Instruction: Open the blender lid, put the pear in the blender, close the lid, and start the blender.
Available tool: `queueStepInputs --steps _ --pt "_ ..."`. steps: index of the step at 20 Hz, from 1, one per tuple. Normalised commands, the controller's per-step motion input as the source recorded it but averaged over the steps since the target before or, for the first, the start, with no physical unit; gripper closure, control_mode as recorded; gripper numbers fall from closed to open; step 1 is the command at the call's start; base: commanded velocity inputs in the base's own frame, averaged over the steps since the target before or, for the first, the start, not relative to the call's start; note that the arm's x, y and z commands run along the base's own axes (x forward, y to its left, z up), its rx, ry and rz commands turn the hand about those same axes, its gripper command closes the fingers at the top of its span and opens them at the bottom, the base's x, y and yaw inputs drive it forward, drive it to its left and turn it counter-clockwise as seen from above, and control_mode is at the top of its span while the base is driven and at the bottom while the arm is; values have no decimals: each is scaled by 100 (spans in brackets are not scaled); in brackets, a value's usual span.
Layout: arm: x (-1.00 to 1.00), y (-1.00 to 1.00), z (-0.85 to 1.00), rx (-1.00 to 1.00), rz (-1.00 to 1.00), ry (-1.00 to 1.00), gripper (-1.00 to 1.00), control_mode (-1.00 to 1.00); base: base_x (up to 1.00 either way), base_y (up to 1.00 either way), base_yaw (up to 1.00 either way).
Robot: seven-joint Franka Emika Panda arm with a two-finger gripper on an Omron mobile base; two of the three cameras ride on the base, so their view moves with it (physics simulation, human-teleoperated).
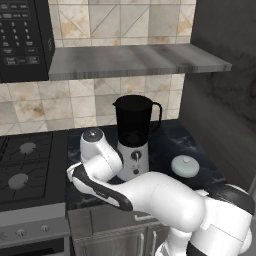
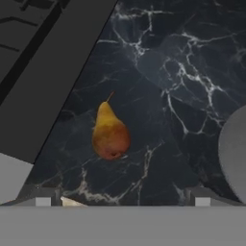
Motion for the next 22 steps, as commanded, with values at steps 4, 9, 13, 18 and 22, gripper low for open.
queueStepInputs --steps 4,9,13,18,22 --pt "0 0 -31 -3 0 0 -100 -100 0 0 0" --pt "23 6 -26 -7 0 1 -100 -100 0 0 0" --pt "17 12 -21 -6 0 0 -100 -100 0 0 0" --pt "24 11 -17 -4 0 2 -100 -100 0 0 0" --pt "26 10 -19 -3 0 4 -100 -100 0 0 0"
